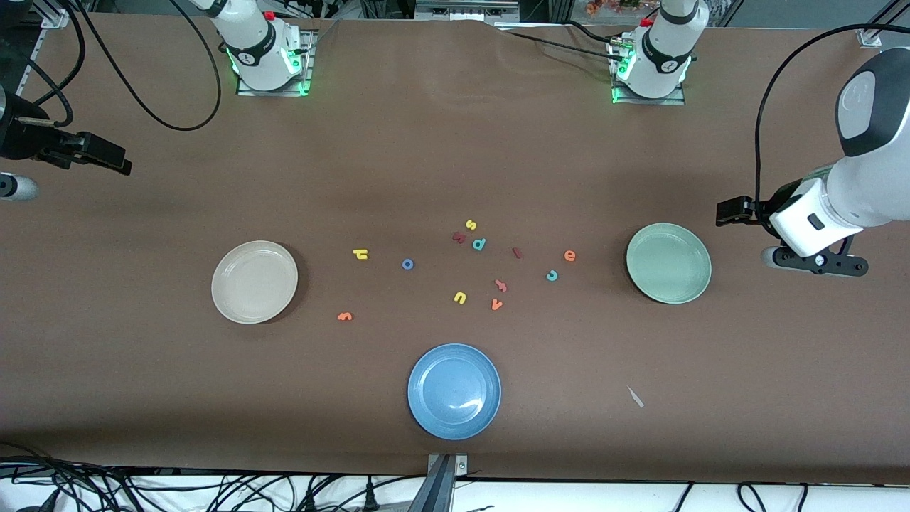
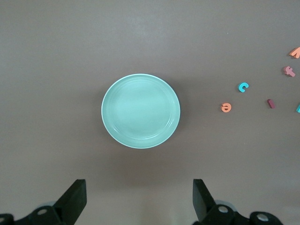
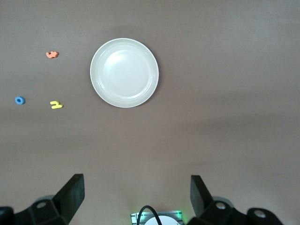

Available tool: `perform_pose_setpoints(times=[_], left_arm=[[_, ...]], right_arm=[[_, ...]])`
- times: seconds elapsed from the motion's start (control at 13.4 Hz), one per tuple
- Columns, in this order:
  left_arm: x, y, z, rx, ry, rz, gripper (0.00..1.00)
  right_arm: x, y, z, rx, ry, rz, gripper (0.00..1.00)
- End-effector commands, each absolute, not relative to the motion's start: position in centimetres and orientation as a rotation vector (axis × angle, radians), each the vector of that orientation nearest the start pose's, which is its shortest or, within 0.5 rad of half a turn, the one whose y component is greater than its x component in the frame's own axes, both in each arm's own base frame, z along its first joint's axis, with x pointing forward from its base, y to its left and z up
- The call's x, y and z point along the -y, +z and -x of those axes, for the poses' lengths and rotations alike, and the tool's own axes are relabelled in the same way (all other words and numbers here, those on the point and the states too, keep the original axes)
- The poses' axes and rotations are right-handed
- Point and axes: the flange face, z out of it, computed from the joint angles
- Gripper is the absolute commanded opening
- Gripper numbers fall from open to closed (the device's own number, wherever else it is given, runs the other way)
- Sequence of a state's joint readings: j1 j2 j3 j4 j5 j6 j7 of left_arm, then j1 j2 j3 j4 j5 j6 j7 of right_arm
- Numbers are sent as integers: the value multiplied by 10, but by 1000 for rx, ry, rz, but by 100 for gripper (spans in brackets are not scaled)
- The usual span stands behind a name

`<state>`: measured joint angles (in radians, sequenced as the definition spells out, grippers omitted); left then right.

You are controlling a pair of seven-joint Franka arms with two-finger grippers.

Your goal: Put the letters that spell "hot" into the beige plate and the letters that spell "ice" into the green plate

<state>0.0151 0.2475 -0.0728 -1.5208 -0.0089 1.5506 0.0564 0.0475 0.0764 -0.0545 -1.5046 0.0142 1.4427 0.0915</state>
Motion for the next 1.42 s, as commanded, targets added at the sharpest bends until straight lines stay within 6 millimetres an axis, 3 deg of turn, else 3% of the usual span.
perform_pose_setpoints(times=[0.0,0.22,0.45,0.6,0.82,0.97,1.12,1.35], left_arm=[[36,503,-611,-181,333,3157,99],[50,501,-609,-134,341,3153,99],[82,486,-602,-73,386,3148,99],[112,465,-597,4,372,3151,99],[155,417,-582,141,319,3149,99],[170,382,-569,176,310,3147,99],[182,334,-557,228,286,3154,99],[207,262,-555,354,345,3147,99]], right_arm=[[7,607,-565,-182,198,3118,100],[0,602,-575,-171,148,3120,100],[-9,600,-579,-148,124,3123,100],[-15,600,-580,-131,109,3125,100],[-49,579,-600,-49,55,3143,100],[-73,563,-614,-124,2,3150,100],[-93,537,-627,-157,-5,3152,100],[-118,504,-641,-85,-4,3158,100]])
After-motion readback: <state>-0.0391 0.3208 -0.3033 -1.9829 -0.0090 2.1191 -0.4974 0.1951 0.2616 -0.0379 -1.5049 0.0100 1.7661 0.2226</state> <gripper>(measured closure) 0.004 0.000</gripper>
